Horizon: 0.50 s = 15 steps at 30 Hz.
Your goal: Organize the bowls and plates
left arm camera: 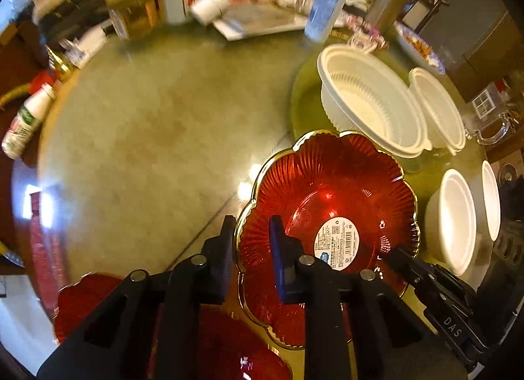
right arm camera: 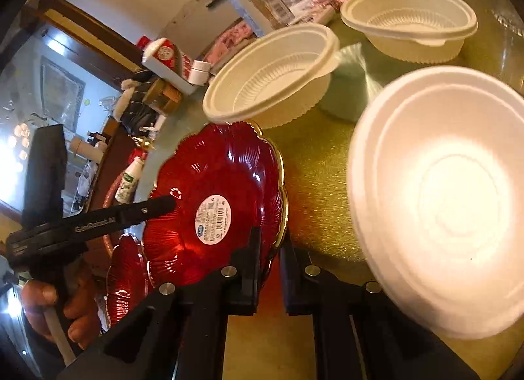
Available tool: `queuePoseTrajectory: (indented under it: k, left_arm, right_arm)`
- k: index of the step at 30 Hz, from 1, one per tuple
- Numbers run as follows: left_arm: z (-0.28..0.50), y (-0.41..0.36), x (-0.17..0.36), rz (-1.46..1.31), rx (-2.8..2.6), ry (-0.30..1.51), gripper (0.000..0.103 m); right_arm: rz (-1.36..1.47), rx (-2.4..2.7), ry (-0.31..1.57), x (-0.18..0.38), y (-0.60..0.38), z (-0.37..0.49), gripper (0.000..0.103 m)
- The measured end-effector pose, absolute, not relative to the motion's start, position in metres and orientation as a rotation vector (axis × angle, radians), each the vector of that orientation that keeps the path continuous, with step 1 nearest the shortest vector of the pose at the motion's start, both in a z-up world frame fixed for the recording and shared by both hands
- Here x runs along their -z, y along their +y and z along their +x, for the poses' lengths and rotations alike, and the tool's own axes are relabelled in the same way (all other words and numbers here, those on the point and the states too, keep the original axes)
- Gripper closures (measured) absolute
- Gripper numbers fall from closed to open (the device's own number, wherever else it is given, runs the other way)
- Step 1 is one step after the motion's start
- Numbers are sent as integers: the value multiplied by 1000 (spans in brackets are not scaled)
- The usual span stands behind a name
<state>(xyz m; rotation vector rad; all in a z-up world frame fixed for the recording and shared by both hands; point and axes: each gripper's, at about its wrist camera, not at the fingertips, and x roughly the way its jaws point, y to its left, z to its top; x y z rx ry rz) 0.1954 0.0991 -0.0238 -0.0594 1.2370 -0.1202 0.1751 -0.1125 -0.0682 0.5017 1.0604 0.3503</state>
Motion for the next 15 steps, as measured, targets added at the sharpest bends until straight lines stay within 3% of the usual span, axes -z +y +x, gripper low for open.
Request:
queuePoseTrajectory:
  k: [15]
  left_arm:
    - [107, 102, -27, -164, 109, 1004, 86]
  right_arm:
    - [443, -405, 909, 21, -119, 106, 93]
